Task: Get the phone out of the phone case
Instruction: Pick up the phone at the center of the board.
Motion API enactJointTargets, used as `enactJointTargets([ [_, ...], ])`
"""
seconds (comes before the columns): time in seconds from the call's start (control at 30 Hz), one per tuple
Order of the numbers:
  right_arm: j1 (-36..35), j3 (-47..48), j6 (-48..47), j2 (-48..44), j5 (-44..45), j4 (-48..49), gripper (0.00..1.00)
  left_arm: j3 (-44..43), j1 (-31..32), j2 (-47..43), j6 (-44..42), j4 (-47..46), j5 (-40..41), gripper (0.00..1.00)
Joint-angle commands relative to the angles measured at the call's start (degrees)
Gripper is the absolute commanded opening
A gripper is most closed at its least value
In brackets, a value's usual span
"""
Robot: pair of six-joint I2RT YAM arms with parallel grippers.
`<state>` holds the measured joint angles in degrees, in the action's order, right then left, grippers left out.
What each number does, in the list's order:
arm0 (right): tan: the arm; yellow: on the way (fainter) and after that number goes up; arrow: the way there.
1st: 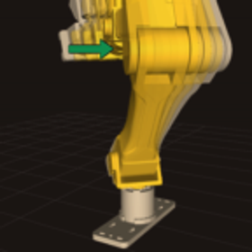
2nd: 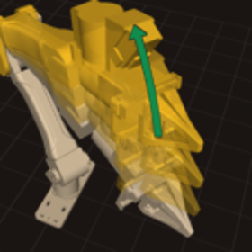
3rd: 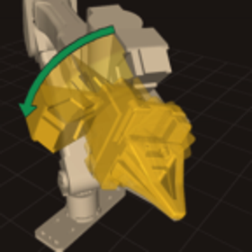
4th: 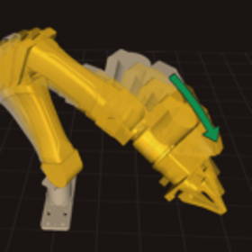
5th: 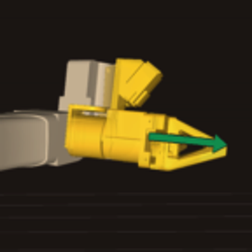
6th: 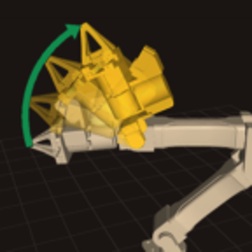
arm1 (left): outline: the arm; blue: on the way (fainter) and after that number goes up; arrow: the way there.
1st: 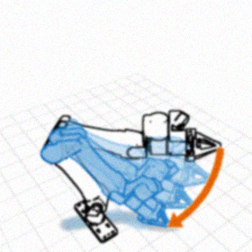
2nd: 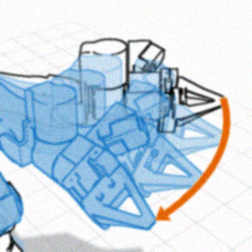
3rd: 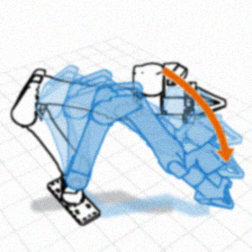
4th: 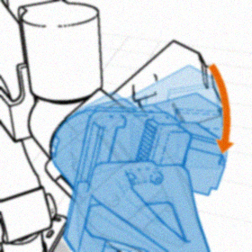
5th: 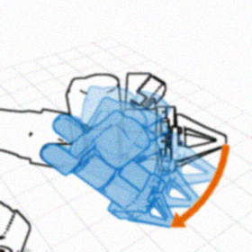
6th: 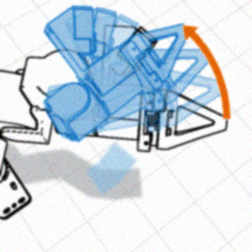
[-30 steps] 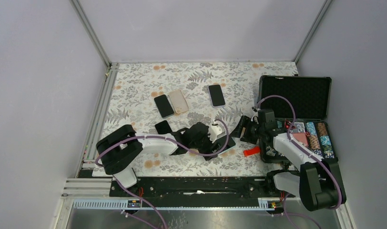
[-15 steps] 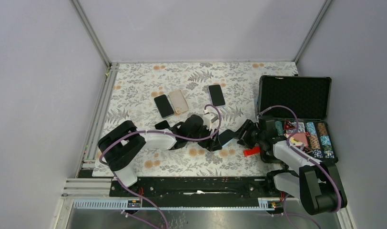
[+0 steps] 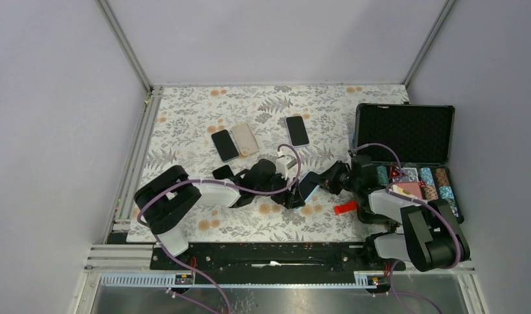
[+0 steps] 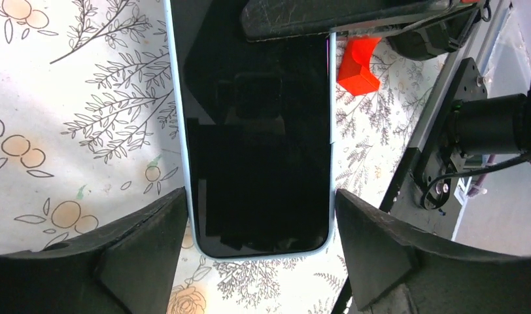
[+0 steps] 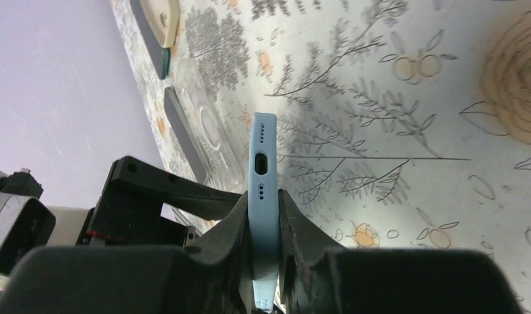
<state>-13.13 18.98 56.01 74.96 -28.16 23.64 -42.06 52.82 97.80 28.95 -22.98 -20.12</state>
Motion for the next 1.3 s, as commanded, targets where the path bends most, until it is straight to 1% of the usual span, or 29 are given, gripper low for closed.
enactJointTargets([
  [0.0, -0.32, 0.58, -0.98, -7.28, -2.56, 5.56, 0.00, 1.59, 0.10, -6.44, -1.59, -8.84, -0.44, 0.87],
  [0.03, -0.37, 1.33, -2.38, -9.52, -2.45, 3.63, 0.00, 2.08, -0.12, -7.99, -1.76, -8.98, -0.62, 0.92],
  [0.13, -0.34, 3.70, -6.98, -16.71, -2.24, -2.33, 0.00, 3.15, -0.99, -14.16, -2.52, -8.55, -1.85, 0.99],
  [0.27, -0.35, 6.06, -10.75, -23.93, -4.64, -6.59, 0.00, 3.04, -1.87, -21.95, -4.69, -5.07, -2.32, 0.99],
  [0.4, -0.32, 7.92, -12.60, -27.03, -10.25, -7.43, 0.00, 2.12, -3.20, -28.03, -5.60, -1.25, -3.43, 0.99],
  [0.53, -0.60, 8.58, -11.89, -28.10, -20.40, -2.55, 0.00, -2.04, -4.11, -29.11, -8.42, 7.04, -6.40, 0.99],
  [0.6, -1.72, 8.79, -12.33, -29.14, -23.37, -1.43, 0.00, -3.48, -4.37, -28.86, -9.78, 9.79, -9.26, 0.99],
  [0.77, -6.46, 10.54, -15.76, -31.17, -26.65, -2.88, 0.00, -2.78, -5.26, -28.63, -11.42, 9.12, -17.80, 0.96],
  [0.83, -8.52, 11.27, -15.68, -31.19, -28.80, -2.04, 0.00, -2.37, -6.23, -28.80, -10.92, 9.10, -19.27, 0.91],
  [0.9, -10.42, 12.09, -16.83, -31.32, -29.56, -3.12, 0.00, -1.12, -7.33, -28.94, -8.31, 5.21, -23.67, 0.85],
  [1.03, -11.46, 13.46, -19.07, -31.40, -30.24, -5.57, 0.00, 2.29, -7.92, -29.83, -4.37, -5.55, -31.38, 0.64],
  [1.1, -11.57, 13.98, -19.95, -31.26, -30.57, -6.48, 0.00, 3.45, -7.91, -30.05, -2.42, -8.63, -33.17, 0.53],
  [1.17, -12.08, 14.65, -20.37, -30.71, -31.22, -6.50, 0.00, 4.01, -7.82, -29.74, -0.89, -10.49, -33.70, 0.46],
  [1.2, -12.36, 14.95, -20.41, -30.38, -31.13, -6.31, 0.00, 4.42, -7.82, -29.17, 1.09, -12.95, -34.45, 0.45],
  [1.27, -12.91, 15.32, -20.42, -29.42, -31.07, -5.77, 0.00, 5.95, -7.82, -27.39, 7.34, -21.56, -35.58, 0.43],
])
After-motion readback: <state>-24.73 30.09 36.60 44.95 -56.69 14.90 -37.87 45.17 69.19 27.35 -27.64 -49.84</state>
